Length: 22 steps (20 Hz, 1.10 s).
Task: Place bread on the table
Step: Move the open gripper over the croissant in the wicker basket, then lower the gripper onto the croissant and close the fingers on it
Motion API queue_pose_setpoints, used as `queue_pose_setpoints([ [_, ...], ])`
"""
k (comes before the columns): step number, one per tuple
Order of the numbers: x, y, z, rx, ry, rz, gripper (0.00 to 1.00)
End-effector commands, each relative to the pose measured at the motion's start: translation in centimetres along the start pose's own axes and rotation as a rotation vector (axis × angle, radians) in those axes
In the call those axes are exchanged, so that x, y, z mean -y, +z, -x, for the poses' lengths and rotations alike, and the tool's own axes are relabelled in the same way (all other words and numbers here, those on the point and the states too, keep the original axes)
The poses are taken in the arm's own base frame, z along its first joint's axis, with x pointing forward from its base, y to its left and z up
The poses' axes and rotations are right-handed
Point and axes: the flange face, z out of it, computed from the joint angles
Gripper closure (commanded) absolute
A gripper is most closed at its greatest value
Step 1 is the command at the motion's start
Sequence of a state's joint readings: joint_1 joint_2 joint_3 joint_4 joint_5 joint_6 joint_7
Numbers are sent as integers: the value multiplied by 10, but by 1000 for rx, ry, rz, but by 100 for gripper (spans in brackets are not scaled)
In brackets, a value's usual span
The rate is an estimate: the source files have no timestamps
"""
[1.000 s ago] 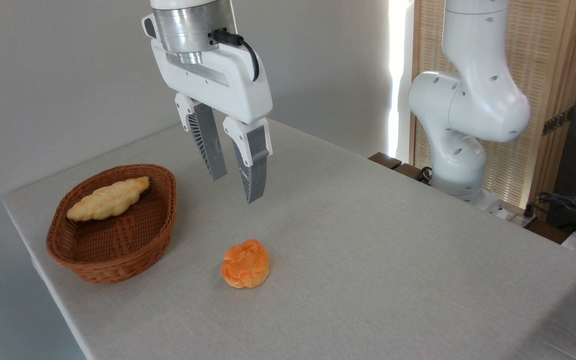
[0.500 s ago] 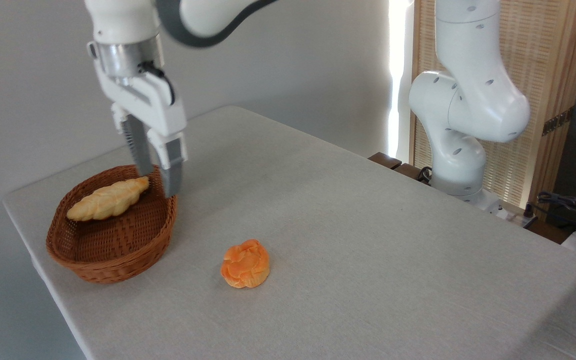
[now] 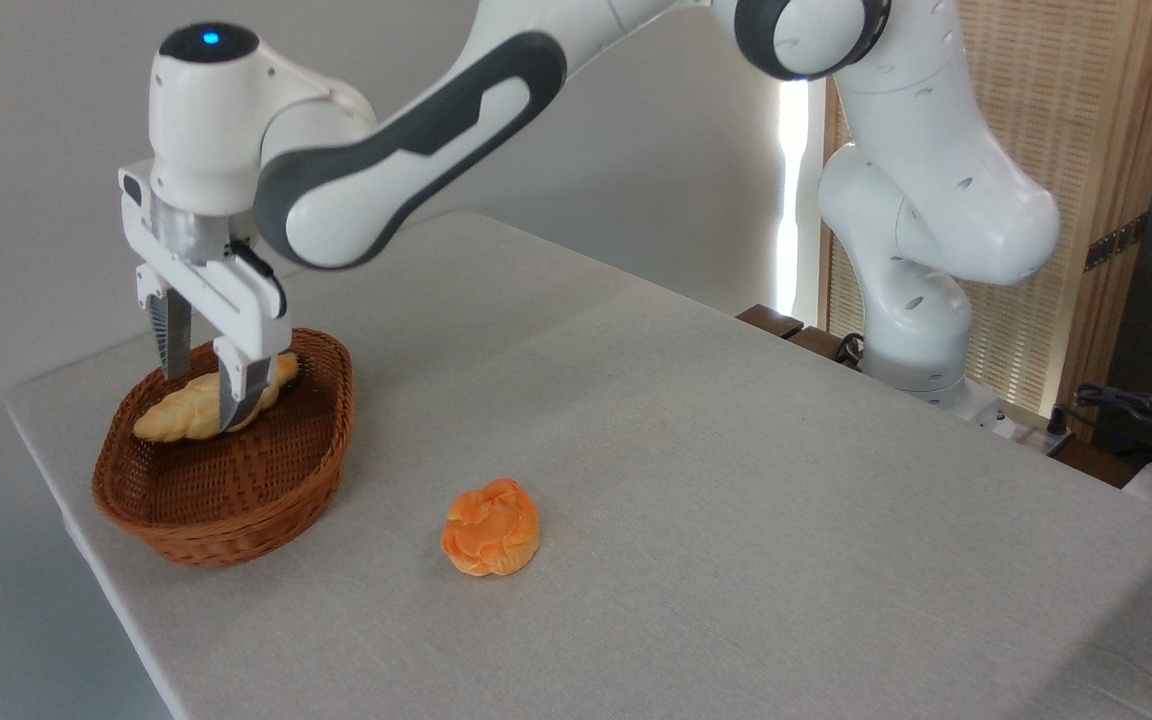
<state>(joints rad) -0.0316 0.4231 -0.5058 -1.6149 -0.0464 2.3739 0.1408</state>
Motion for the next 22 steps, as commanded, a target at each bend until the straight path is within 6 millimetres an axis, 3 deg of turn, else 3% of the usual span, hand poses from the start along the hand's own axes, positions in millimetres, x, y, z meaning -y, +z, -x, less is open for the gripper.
queue_pose_setpoints([
  [1,-9,14,-11,-90,-2,31,0],
  [12,-30,48,1,-37,124,-11,0],
  [17,-36,55,6,-20,168,-31,0],
  [18,-36,57,8,-15,178,-38,8],
  [21,-36,59,9,-11,185,-42,51],
  [22,-36,58,9,-12,185,-43,59],
])
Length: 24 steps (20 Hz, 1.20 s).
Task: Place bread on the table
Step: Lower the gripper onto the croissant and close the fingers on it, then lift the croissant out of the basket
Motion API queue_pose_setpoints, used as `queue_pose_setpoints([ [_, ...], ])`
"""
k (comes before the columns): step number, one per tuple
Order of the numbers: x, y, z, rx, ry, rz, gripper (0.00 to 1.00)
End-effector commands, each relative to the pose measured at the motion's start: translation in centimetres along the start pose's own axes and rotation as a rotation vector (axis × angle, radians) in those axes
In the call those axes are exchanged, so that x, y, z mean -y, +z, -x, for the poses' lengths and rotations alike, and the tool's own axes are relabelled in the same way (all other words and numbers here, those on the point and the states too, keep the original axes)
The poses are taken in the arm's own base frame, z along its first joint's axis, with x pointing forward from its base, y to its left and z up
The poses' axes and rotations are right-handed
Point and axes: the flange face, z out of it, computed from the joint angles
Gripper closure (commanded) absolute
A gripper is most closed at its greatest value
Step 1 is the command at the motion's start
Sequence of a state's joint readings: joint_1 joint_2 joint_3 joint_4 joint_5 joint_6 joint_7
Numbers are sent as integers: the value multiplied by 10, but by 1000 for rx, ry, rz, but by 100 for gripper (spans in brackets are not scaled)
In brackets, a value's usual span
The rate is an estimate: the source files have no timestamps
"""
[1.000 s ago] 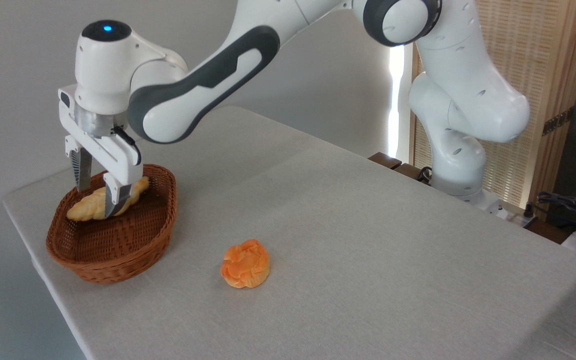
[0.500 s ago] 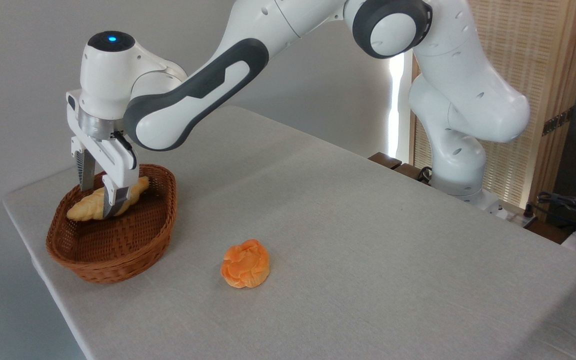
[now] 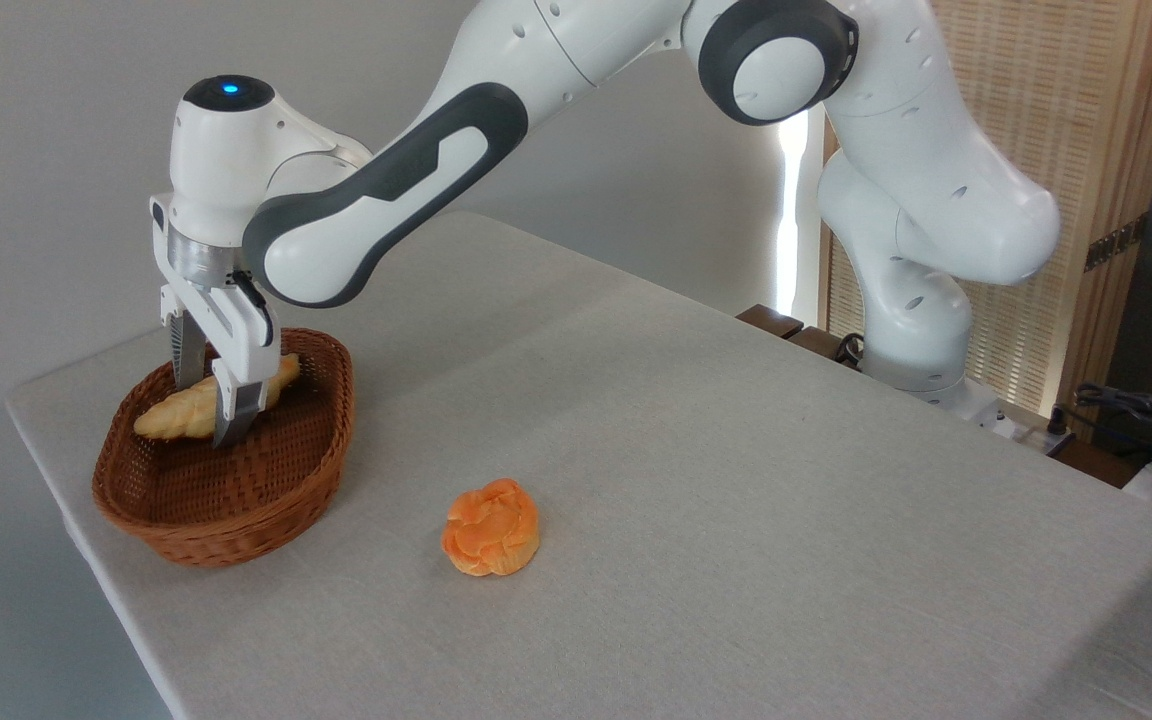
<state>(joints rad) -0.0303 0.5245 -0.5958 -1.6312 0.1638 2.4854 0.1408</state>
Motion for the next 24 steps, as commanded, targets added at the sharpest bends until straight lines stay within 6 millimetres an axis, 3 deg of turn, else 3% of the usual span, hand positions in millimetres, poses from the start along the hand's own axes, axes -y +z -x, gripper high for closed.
queue_pose_setpoints([
  [1,-1,4,3,1,-1,-9,61],
  [11,0,-1,2,-2,-17,-11,64],
  [15,8,-19,-1,17,-50,-22,63],
  [18,27,-51,1,91,-105,-11,62],
  [24,78,-147,9,51,-257,36,57],
])
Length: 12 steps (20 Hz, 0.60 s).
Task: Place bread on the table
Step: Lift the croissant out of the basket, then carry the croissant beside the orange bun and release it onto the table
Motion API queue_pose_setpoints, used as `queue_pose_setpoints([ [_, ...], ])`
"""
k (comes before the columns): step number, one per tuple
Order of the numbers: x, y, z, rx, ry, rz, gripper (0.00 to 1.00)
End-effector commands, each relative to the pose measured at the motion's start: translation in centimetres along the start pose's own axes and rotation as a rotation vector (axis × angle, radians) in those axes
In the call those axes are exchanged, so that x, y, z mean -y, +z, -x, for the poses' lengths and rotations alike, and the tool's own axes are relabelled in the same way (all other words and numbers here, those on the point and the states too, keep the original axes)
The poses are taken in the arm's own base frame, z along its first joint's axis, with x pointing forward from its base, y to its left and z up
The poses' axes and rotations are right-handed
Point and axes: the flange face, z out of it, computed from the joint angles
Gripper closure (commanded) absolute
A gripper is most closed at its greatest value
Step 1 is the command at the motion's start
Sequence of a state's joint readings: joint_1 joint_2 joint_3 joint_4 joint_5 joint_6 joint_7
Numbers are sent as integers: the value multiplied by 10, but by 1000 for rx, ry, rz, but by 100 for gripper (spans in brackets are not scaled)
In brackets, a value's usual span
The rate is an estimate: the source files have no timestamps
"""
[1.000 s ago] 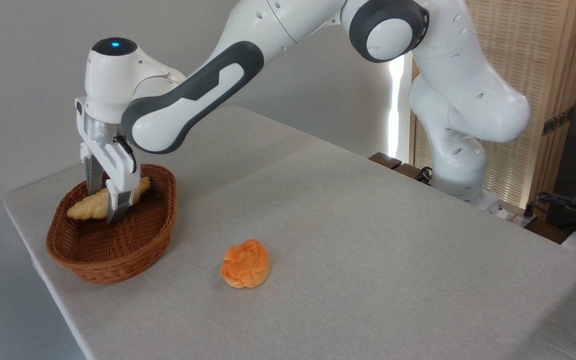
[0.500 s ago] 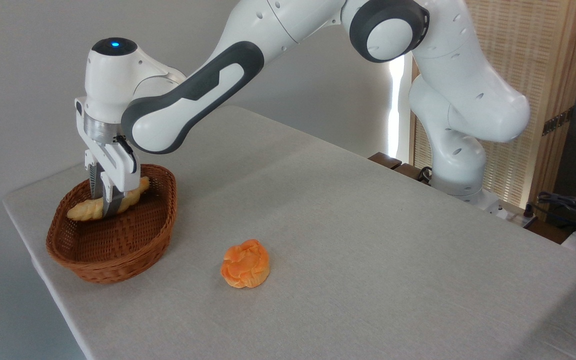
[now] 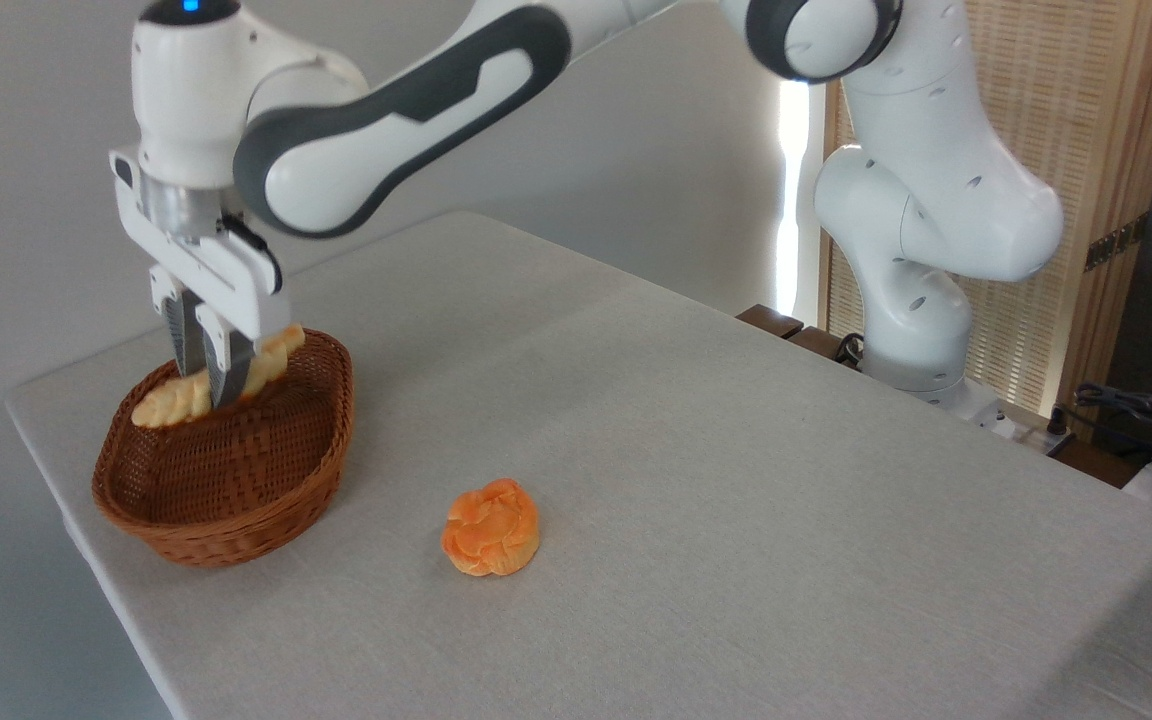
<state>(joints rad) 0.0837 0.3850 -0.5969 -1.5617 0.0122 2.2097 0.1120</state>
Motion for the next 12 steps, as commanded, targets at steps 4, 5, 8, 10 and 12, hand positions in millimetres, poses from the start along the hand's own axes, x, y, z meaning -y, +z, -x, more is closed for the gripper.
queue_pose_setpoints([
  [4,45,-99,36,58,74,51,54],
  [5,45,-111,46,100,150,44,50],
  [8,43,-118,90,256,326,52,42],
  [10,34,-110,121,343,423,67,34],
  [12,46,-115,136,364,427,66,17],
])
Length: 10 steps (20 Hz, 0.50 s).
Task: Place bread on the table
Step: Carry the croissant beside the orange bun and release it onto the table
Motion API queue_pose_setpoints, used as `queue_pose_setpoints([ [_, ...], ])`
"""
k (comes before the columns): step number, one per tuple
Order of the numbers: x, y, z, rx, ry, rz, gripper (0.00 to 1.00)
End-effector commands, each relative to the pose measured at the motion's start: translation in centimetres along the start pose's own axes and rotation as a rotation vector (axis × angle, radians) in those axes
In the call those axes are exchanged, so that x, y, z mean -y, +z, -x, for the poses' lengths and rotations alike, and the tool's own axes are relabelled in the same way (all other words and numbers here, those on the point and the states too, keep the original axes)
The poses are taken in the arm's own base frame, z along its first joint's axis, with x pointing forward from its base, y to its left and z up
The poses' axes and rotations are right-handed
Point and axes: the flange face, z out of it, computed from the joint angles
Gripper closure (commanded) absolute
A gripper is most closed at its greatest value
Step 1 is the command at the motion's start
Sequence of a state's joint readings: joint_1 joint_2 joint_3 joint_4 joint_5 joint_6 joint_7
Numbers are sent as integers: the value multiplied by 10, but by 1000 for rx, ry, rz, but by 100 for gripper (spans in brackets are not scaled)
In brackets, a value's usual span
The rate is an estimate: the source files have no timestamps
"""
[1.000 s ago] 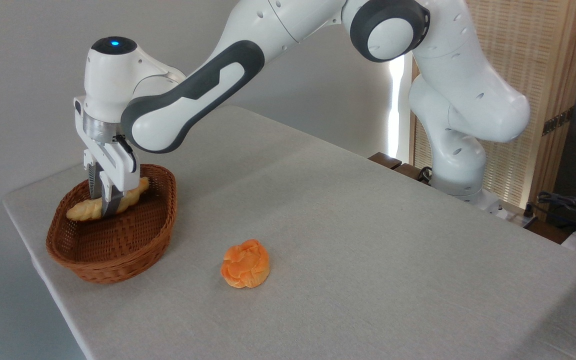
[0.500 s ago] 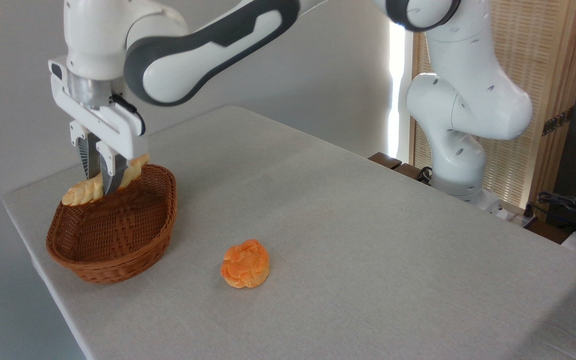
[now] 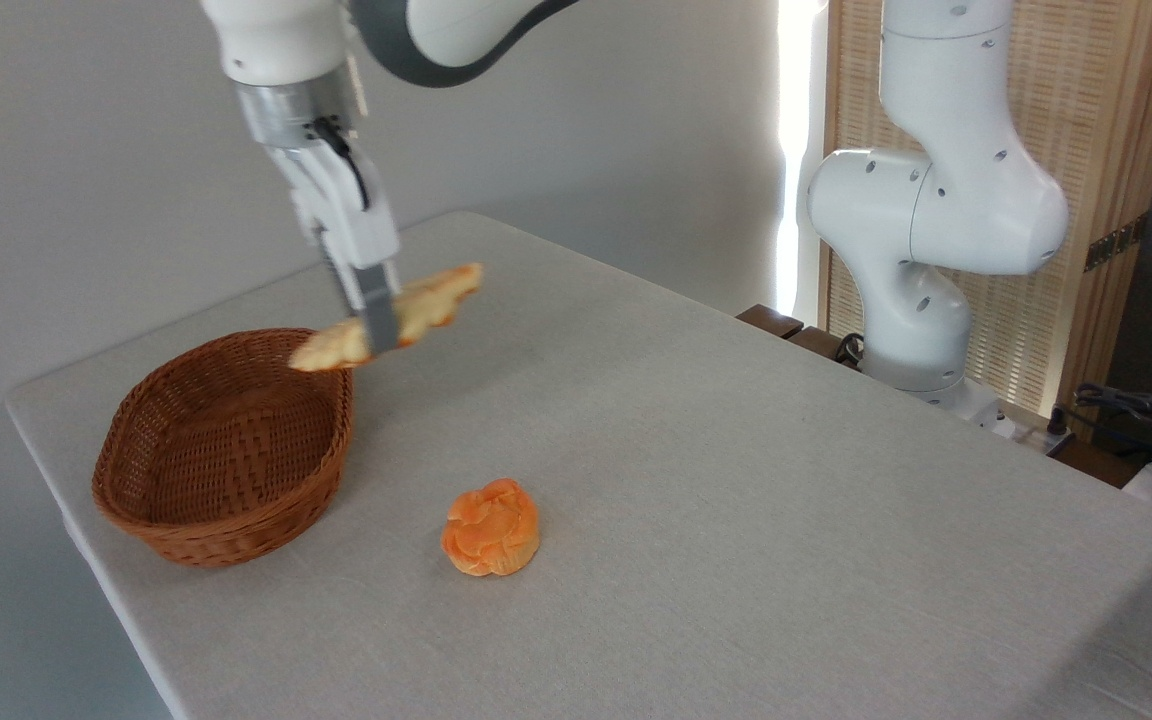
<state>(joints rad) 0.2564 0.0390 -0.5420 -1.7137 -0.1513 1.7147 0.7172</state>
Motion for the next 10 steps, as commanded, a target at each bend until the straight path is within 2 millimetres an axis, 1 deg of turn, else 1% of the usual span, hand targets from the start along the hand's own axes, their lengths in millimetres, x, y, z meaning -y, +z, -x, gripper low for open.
queue_pose_setpoints([
  [1,-7,6,37,50,33,2,0],
  [7,2,2,48,56,15,12,0],
  [10,4,1,52,65,48,26,0],
])
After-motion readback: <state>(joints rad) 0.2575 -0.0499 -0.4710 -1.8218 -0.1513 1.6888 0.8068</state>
